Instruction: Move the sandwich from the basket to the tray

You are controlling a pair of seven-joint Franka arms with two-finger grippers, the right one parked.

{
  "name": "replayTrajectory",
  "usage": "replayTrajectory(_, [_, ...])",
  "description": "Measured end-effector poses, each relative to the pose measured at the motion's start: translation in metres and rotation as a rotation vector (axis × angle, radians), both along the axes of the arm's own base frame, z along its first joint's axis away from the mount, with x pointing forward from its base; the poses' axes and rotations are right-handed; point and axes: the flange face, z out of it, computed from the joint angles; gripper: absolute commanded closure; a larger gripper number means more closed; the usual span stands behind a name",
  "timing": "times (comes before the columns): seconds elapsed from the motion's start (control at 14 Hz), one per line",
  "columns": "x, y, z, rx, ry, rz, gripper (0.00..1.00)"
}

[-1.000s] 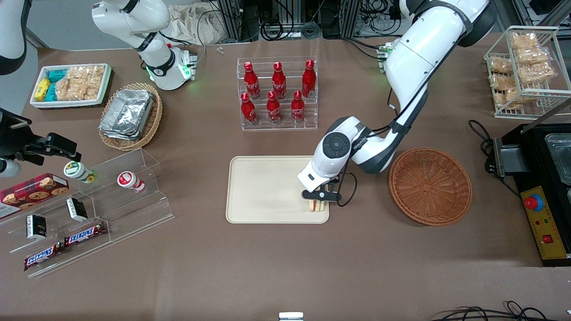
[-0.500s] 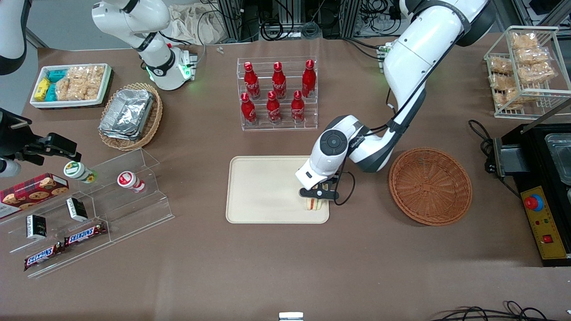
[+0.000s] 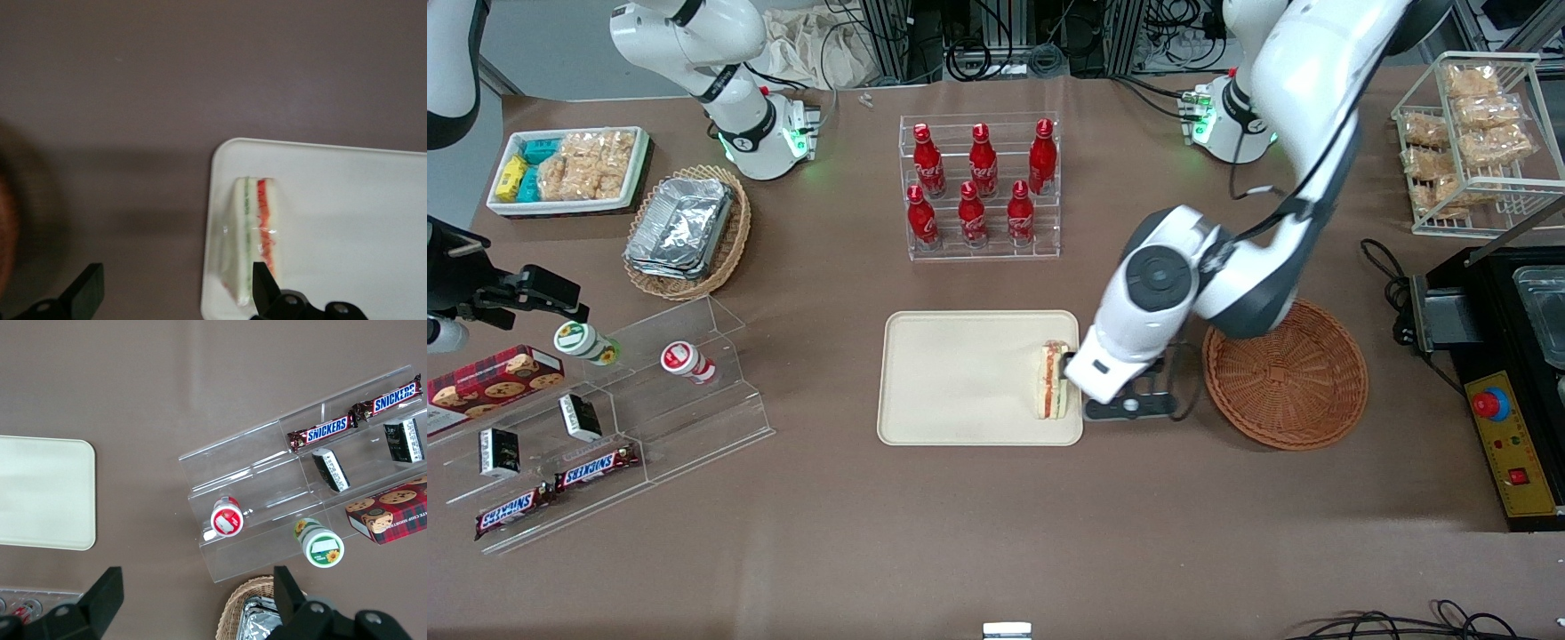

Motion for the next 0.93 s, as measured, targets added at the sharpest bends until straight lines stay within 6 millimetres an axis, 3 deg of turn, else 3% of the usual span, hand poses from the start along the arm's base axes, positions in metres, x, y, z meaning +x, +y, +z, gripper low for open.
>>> replayTrajectory(0.14, [0.002,0.030,0.047,0.034,0.008,-0.012,0.00])
replayTrajectory(0.36, [0.012,0.097,0.098,0.032,0.036,-0.006,0.00])
replayTrajectory(0.57, [0.011,0.164,0.127,0.049,0.108,-0.078,0.00])
replayTrajectory(0.93, [-0.011,0.222,0.170,0.052,0.180,-0.088,0.00])
